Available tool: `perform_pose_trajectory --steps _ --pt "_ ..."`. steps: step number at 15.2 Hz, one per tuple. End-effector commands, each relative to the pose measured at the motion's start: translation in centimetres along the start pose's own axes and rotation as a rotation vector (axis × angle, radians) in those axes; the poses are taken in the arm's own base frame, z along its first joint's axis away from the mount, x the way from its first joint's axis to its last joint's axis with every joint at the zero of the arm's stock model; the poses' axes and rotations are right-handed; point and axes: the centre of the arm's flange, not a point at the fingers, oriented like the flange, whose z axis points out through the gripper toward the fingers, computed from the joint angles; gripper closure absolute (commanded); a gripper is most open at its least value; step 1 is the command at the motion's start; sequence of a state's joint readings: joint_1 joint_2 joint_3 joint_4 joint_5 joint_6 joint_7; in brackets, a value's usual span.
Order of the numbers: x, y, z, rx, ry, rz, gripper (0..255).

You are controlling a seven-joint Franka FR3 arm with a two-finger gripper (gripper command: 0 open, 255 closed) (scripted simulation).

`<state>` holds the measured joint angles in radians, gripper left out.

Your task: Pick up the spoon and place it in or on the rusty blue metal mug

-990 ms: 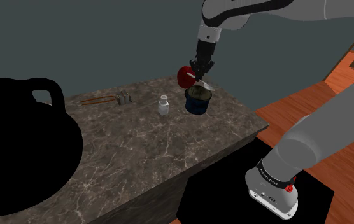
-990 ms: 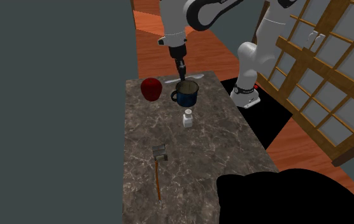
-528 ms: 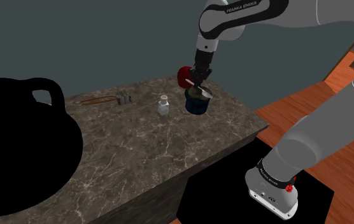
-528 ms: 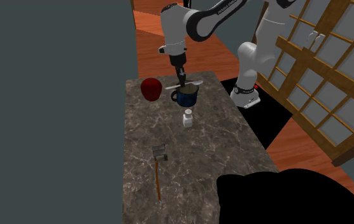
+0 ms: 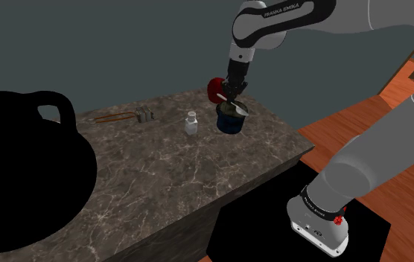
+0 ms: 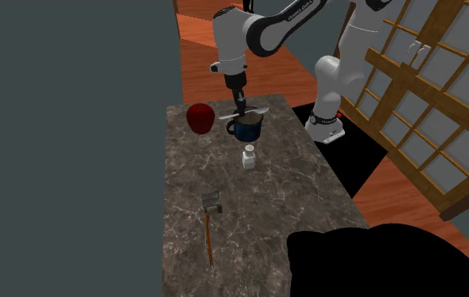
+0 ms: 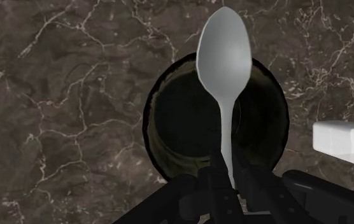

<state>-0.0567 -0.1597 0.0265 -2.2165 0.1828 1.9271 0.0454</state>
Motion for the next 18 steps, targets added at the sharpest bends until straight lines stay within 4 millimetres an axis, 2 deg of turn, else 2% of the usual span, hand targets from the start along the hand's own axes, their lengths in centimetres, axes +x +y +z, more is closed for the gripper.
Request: perform_pose_trajectory --steps 1,6,10,18 --pt "0.0 0.0 0.0 0.000 -0.001 0.000 0" --pt "0.0 0.0 0.0 0.000 -0.001 0.000 0" --pt "0.0 0.0 -5.0 0.000 -0.001 0.000 0" --pt "0.0 0.0 -5.0 0.000 -0.001 0.000 0"
